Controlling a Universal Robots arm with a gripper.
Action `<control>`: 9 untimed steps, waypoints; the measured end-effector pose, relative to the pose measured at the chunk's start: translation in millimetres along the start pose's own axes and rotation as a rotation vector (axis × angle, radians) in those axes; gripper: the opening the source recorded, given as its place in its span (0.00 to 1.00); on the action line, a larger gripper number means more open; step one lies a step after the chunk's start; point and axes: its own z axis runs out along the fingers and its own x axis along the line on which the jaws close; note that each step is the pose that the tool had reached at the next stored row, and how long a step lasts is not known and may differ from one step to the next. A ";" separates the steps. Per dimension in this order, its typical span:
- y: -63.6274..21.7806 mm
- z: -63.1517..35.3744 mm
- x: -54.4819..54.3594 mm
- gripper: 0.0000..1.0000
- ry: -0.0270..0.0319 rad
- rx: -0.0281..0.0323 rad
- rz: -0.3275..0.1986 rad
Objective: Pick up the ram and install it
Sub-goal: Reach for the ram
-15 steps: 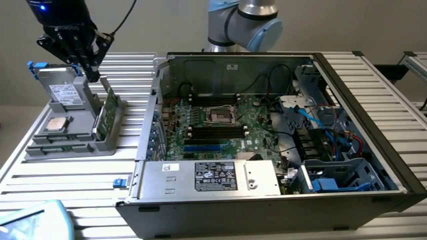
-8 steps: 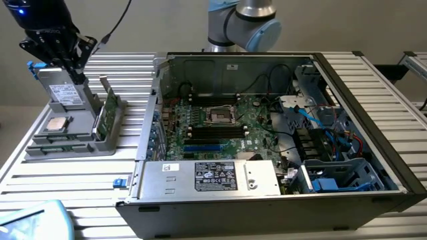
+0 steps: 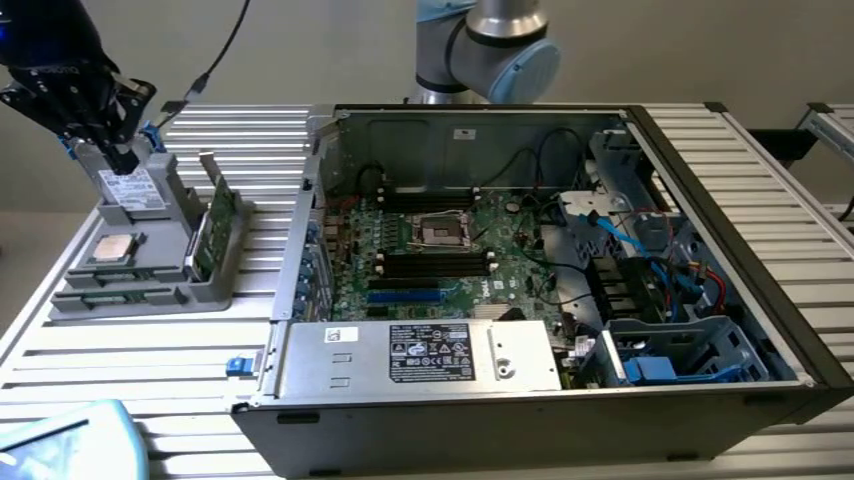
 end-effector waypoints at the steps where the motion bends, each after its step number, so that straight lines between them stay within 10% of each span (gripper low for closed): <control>1: -0.4 0.7 4.2 0.11 0.0001 0.0000 0.000; 9: -4.8 6.5 40.4 0.11 0.0035 0.0002 0.000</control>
